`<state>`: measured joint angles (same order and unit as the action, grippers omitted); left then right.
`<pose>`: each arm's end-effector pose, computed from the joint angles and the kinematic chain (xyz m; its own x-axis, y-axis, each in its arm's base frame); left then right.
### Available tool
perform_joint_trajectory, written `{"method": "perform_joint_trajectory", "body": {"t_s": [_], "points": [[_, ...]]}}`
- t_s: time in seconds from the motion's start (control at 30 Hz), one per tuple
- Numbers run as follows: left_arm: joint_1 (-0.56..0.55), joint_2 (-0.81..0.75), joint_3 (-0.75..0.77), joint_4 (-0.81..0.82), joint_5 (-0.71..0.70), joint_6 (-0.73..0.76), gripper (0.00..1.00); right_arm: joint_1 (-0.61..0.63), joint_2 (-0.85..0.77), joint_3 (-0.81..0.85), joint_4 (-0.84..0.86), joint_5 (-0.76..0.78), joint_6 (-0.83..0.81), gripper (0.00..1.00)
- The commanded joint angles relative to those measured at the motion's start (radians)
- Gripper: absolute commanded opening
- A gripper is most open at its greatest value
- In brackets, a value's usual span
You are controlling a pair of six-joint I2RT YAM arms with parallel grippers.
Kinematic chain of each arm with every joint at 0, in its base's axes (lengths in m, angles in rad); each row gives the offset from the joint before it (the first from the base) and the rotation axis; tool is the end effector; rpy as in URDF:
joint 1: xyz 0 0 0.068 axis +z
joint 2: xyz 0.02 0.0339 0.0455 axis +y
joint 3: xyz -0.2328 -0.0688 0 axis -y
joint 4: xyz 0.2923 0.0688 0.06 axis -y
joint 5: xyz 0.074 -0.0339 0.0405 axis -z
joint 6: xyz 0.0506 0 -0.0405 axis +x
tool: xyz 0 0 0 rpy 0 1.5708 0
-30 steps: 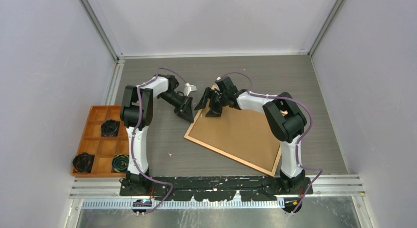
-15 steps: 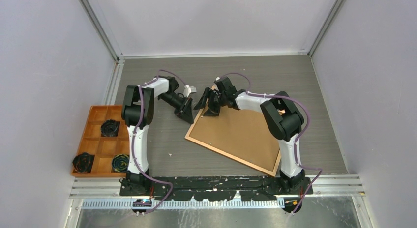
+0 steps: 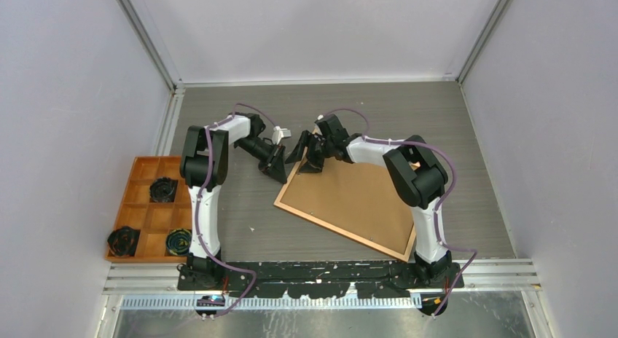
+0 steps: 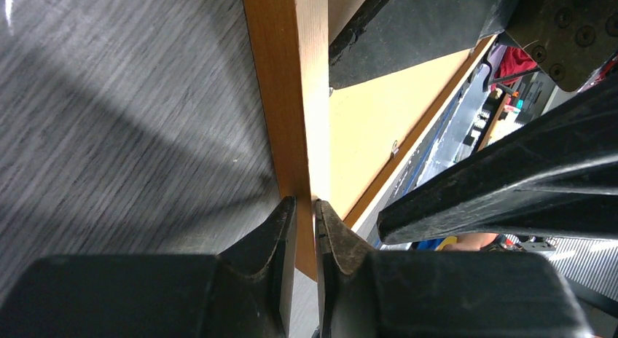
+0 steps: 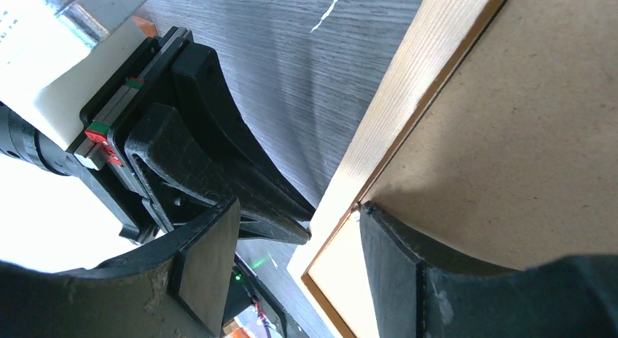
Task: Put the photo into the frame
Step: Install the photo frame at the center of the board.
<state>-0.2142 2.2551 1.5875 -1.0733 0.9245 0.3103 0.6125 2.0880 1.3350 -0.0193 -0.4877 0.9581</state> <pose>0.3981 -0.1279 0.0571 -0.9183 0.3880 -0.0790 0.2902 0.5238 -0.8009 0.3746 0.2922 0.0769 -0.9685 0.2028 -0.1444 0.0171 0.6329 0.7740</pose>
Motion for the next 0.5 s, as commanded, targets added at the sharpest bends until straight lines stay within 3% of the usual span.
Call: {"method": "perform_joint_trajectory", "body": {"t_s": [0.0,0.27,0.4,0.47], "points": [[0.003,-0.004,0.015,0.031,-0.025,-0.002,0.16,0.007,0.009,0.029,0.016,-0.012,0.010,0.66],[0.002,-0.015,0.020,0.024,-0.029,-0.001,0.16,-0.017,-0.037,0.054,-0.036,0.017,-0.045,0.67],[0.017,-0.034,0.034,0.000,-0.028,0.000,0.17,-0.015,-0.138,0.061,-0.156,0.096,-0.191,0.74],[0.032,-0.048,0.052,-0.021,-0.026,0.003,0.23,0.002,-0.203,0.034,-0.218,0.145,-0.288,0.74]]}}
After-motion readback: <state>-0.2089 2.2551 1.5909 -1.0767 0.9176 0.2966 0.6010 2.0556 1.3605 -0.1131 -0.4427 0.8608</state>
